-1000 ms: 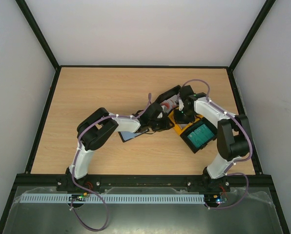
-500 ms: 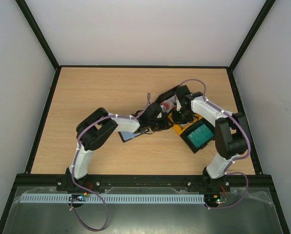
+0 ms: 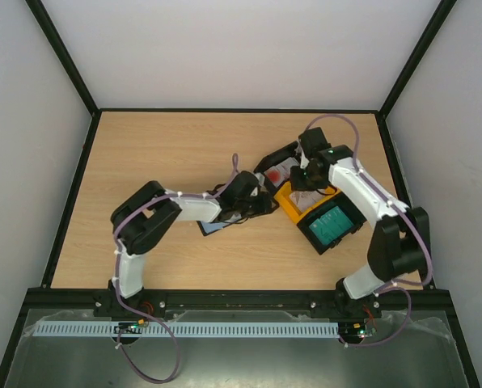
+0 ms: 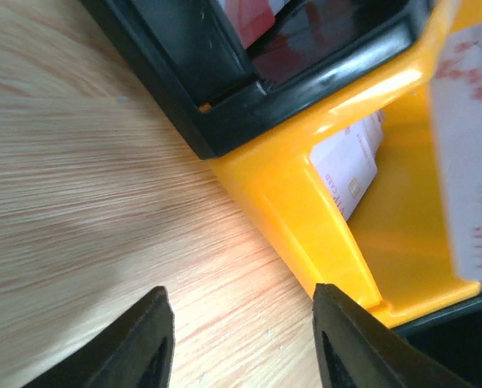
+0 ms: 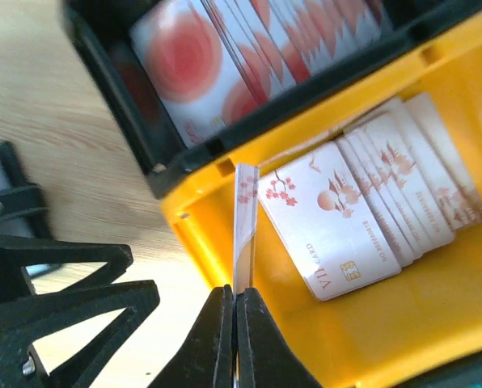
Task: Put the credit cards into the card holder
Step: Pick up the credit card from the storage box, then insert the credit card into the card holder.
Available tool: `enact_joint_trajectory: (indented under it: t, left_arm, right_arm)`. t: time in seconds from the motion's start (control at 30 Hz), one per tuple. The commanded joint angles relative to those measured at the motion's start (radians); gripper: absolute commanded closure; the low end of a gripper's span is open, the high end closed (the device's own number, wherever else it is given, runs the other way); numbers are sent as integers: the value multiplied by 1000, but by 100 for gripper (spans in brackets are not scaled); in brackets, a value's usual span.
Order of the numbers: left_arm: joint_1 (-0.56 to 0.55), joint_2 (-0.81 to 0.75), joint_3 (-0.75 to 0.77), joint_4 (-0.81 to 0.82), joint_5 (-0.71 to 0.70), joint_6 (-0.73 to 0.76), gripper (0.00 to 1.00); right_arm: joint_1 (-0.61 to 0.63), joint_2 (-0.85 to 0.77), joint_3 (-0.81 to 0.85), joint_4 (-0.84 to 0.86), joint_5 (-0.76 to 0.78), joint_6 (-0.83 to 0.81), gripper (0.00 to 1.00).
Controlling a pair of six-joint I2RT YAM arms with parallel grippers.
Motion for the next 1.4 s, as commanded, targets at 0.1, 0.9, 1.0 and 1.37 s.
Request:
enact_joint_trajectory:
  t: [0.1,0.9,1.0,1.37]
  left_arm:
    - [73,-297,-160,-29,-78,68,39]
    - [375,-593,-512,-341,-74,130,50]
    - [379,-572,-510,-354,-76,132,56]
    - [381,-494,-501,-443,-140,123,74]
  right_arm:
    - [11,-168,9,50,-165,49,98]
    - [292,298,-139,817,-506,202,98]
    - [292,331,-137,805,-507,183,98]
    - [291,393,-130,815,-526,258,98]
